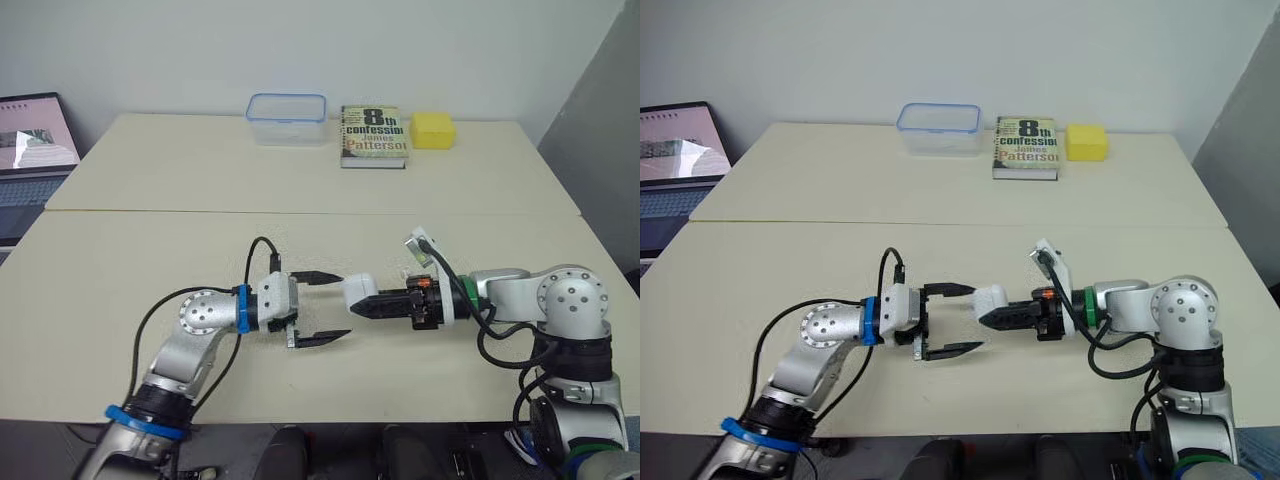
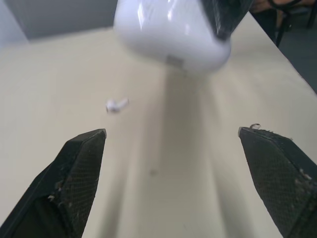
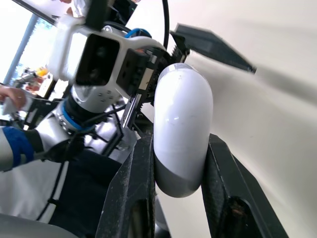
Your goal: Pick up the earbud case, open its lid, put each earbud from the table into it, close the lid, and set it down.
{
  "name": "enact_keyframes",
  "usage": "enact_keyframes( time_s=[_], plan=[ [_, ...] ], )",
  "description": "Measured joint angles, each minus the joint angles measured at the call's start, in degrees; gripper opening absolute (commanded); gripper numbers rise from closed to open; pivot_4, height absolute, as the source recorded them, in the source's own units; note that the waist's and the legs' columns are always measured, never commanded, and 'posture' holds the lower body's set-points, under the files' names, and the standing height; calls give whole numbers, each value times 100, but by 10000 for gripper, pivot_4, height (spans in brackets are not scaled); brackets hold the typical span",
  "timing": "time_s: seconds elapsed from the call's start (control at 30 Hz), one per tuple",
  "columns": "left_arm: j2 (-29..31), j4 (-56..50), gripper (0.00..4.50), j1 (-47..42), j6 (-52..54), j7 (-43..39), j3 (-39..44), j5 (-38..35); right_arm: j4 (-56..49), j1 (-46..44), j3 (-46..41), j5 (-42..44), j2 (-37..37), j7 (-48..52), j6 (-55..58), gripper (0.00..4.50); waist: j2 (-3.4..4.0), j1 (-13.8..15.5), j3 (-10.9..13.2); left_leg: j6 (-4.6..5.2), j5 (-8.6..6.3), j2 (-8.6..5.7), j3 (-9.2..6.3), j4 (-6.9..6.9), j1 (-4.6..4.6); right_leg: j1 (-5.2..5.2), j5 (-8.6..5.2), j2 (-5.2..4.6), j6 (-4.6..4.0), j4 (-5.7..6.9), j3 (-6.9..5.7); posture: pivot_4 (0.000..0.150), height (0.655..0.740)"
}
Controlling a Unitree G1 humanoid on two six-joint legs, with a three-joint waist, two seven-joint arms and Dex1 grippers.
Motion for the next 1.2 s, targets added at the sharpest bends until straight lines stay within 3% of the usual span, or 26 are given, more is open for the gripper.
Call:
enact_keyframes(
  time_s=[0.13,0.3,0.57,1.0,1.13,1.2],
  plan=[
    [443,-709,45000,-508,2139,163,5,-514,-813,-223,1593,-1564,-1675,1219,-1354,8249,11,-7,8,0,0,-5,-4,3,-26,-21,-4,-1,16,-7,-5,1500,7400],
    [269,-1376,45000,-958,3172,406,-166,-765,-1268,-409,2834,-3083,-2332,2311,-2876,8249,10,-86,8,-1,0,-3,-5,2,-28,-22,-8,-2,24,-7,-5,1500,7400],
    [156,-1471,45000,-1219,2995,473,-775,-299,-1349,-404,3238,-4044,-2239,2891,-3549,8249,10,-89,9,-2,1,-4,-9,6,-27,-22,-7,-3,22,1,-4,1500,7400],
    [107,-1260,45000,-1329,2644,282,-901,0,-1369,-459,3246,-4399,-2030,3268,-3582,8249,10,-87,9,-2,1,-8,-17,8,-27,-22,-7,-9,21,2,-1,1500,7400],
    [17,-1256,36195,-1329,2638,244,-902,21,-1388,-630,3236,-4441,-2002,3340,-3542,8249,9,-86,9,-2,1,-9,-18,10,-27,-20,-7,-9,21,3,-2,1500,7400],
    [17,-1228,29538,-1329,2577,226,-902,59,-1396,-630,3237,-4454,-1987,3375,-3476,8249,9,-86,9,-2,1,-8,-18,10,-27,-21,-5,-9,18,3,-1,1500,7400]
  ],
)
